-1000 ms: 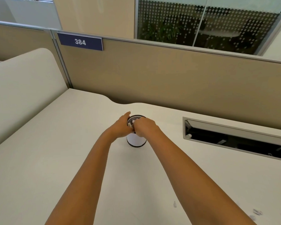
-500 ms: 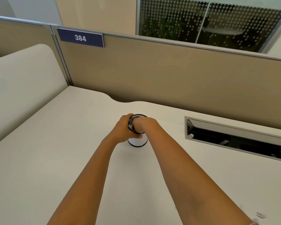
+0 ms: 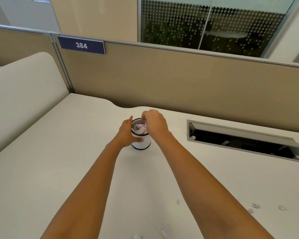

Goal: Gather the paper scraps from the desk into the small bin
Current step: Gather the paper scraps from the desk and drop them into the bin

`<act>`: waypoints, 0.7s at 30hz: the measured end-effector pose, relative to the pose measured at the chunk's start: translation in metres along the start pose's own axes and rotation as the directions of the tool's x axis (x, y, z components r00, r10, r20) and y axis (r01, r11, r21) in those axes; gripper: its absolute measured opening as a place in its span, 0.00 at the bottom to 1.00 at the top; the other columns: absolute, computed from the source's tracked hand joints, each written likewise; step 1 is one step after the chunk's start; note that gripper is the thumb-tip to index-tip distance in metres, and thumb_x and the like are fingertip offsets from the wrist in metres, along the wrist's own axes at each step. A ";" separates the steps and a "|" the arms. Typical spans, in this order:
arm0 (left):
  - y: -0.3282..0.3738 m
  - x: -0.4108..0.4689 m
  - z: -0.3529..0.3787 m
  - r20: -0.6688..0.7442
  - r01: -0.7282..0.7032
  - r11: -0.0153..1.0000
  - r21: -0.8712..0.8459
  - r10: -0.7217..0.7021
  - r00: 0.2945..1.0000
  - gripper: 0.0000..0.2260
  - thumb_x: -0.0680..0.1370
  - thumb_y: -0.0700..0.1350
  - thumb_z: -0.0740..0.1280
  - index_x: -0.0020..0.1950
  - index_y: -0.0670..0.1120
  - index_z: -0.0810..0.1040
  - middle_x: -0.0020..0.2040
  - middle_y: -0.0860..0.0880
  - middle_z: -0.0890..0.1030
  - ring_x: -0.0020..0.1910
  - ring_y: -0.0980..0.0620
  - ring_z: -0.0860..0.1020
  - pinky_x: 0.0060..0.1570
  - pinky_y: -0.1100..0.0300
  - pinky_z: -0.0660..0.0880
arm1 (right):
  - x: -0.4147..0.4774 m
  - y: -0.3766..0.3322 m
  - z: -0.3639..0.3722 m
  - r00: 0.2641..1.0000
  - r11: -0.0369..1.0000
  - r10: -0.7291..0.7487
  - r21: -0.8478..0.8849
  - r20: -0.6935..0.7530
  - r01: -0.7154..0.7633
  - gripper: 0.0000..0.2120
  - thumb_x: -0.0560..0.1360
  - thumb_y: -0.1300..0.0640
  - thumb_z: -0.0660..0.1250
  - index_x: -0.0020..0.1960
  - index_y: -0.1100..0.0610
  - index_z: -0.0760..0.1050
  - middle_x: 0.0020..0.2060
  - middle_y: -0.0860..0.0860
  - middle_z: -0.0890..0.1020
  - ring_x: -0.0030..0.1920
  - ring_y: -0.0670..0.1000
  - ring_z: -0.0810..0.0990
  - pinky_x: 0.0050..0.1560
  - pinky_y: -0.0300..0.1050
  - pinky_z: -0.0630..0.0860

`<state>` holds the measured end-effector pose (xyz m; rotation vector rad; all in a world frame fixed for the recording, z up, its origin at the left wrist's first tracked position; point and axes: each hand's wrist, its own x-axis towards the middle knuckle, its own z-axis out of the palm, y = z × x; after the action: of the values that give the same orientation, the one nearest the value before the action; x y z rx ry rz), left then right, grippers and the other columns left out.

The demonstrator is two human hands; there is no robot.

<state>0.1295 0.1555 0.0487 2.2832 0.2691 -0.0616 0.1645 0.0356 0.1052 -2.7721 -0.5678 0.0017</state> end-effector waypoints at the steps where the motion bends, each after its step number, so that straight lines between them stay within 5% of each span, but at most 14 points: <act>1: 0.001 -0.005 0.002 -0.014 0.013 1.000 0.007 -0.013 1.000 0.49 0.66 0.44 0.78 0.77 0.43 0.48 0.76 0.43 0.58 0.74 0.43 0.60 0.70 0.51 0.63 | -0.007 0.003 -0.005 0.999 0.999 0.016 0.034 -0.047 -0.014 0.13 0.74 0.68 0.60 0.55 0.61 0.77 0.52 0.58 0.79 0.52 0.59 0.78 0.48 0.47 0.74; 4: 0.003 -0.024 0.011 -0.083 0.033 0.999 0.018 -0.031 0.996 0.50 0.67 0.43 0.77 0.77 0.42 0.46 0.76 0.43 0.56 0.75 0.44 0.57 0.71 0.52 0.60 | -0.034 0.023 -0.012 0.987 0.995 0.069 0.078 -0.147 -0.058 0.12 0.76 0.68 0.60 0.56 0.60 0.78 0.53 0.58 0.79 0.52 0.58 0.79 0.44 0.44 0.70; 9: 0.000 -0.069 0.031 -0.204 -0.038 0.999 0.032 0.044 0.978 0.42 0.68 0.41 0.75 0.75 0.43 0.55 0.72 0.41 0.63 0.71 0.43 0.62 0.68 0.51 0.63 | -0.091 0.060 -0.007 0.974 0.975 0.153 0.186 -0.168 -0.121 0.11 0.79 0.63 0.60 0.57 0.59 0.78 0.53 0.58 0.80 0.51 0.57 0.80 0.50 0.48 0.78; 15: -0.017 -0.131 0.072 -0.139 -0.006 0.994 0.111 0.022 0.990 0.27 0.75 0.42 0.69 0.72 0.46 0.65 0.73 0.45 0.63 0.71 0.45 0.63 0.68 0.53 0.64 | -0.170 0.098 0.024 0.983 0.967 0.182 0.181 -0.001 -0.179 0.12 0.80 0.60 0.60 0.61 0.58 0.77 0.57 0.58 0.79 0.56 0.56 0.79 0.55 0.46 0.76; 21: -0.024 -0.188 0.104 -0.127 0.005 0.992 0.130 0.012 0.992 0.20 0.77 0.43 0.66 0.68 0.47 0.70 0.73 0.48 0.65 0.71 0.48 0.64 0.67 0.55 0.65 | -0.227 0.105 0.056 0.975 0.987 0.043 0.140 0.220 -0.075 0.19 0.81 0.52 0.57 0.71 0.54 0.68 0.71 0.55 0.68 0.71 0.55 0.66 0.70 0.48 0.66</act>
<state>-0.0544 0.0606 -0.0133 2.4210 0.3365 0.0707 -0.0085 -0.1262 0.0067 -2.6591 -0.5149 0.3493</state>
